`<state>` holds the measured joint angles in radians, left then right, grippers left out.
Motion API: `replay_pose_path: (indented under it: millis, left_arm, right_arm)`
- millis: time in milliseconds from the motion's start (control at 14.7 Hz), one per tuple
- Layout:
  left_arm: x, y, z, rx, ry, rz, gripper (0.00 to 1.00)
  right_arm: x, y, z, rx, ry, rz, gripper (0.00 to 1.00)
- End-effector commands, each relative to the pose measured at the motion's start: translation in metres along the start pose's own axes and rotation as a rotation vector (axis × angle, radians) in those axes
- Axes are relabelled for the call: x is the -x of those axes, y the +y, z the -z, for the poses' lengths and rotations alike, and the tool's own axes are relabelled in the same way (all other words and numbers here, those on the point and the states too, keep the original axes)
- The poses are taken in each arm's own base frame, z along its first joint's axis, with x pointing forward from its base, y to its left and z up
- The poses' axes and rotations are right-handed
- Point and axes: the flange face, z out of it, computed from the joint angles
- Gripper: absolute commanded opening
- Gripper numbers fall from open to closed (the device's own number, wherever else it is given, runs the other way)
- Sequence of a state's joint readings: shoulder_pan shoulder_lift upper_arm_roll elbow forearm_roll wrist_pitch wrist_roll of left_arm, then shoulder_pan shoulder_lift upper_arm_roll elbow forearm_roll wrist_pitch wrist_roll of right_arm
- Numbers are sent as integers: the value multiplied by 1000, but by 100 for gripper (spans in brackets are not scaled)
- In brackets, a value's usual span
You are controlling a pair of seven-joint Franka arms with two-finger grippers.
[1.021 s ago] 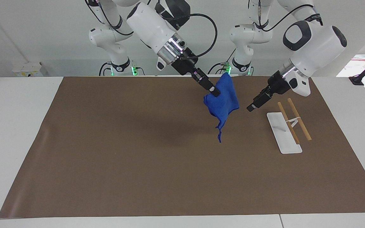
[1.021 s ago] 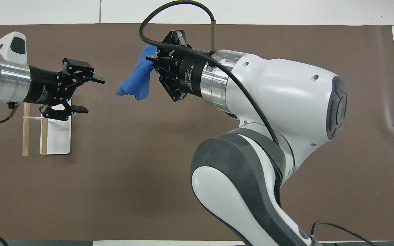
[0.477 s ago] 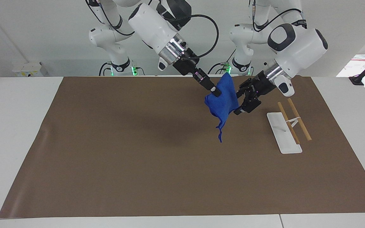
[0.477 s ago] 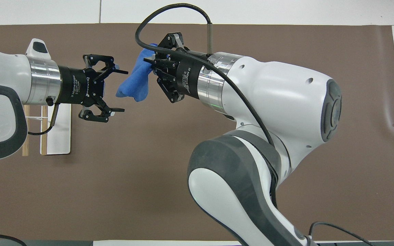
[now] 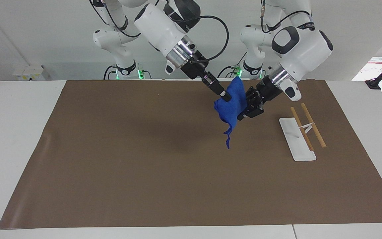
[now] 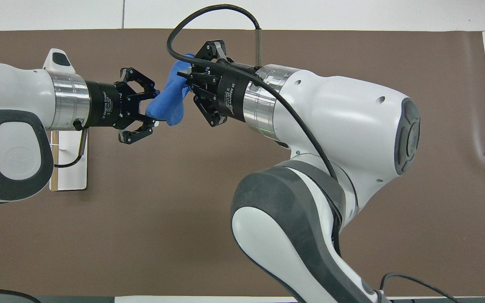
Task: Right arm passes towel to left arm to hang
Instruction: 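Reach the left gripper to the towel and close it on the cloth, then carry the towel with the left gripper while the right gripper withdraws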
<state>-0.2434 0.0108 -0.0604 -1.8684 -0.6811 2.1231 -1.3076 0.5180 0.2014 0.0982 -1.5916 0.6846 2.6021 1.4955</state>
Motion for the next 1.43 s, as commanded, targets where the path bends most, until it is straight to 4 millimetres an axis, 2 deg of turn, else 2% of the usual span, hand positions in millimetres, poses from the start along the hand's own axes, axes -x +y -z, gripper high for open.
replay_pose_path:
  millis: [0, 272, 340, 409, 681, 885, 1089, 1226, 1362]
  left_arm:
    - [-5, 0, 3, 19, -5, 19, 0]
    - [-8, 3, 13, 28, 6, 0, 0]
    - [-9, 3, 16, 27, 15, -29, 0]
    - [-9, 2, 18, 23, 36, -60, 0]
    - [-13, 0, 23, -16, 178, -185, 0]
    - [-13, -3, 35, -46, 307, -308, 0]
    - [-18, -4, 40, -86, 433, -399, 0]
    - [-38, -5, 52, -117, 518, -451, 0]
    - [-66, -5, 68, -129, 545, -466, 0]
  right_arm:
    - [-2, 2, 2, -15, -3, -16, 0]
    - [-8, -1, 4, -14, 3, -16, 0]
    - [-9, -1, 5, -11, 6, -13, 12]
    - [-12, 0, 5, -7, 16, 4, 99]
    - [-41, -10, 24, 59, 32, 175, 100]
    - [-83, -26, 56, 133, 103, 415, 100]
    - [-132, -20, 75, 275, 221, 701, 100]
    - [-167, -8, 90, 369, 257, 821, 100]
    - [-198, -1, 107, 503, 275, 946, 100]
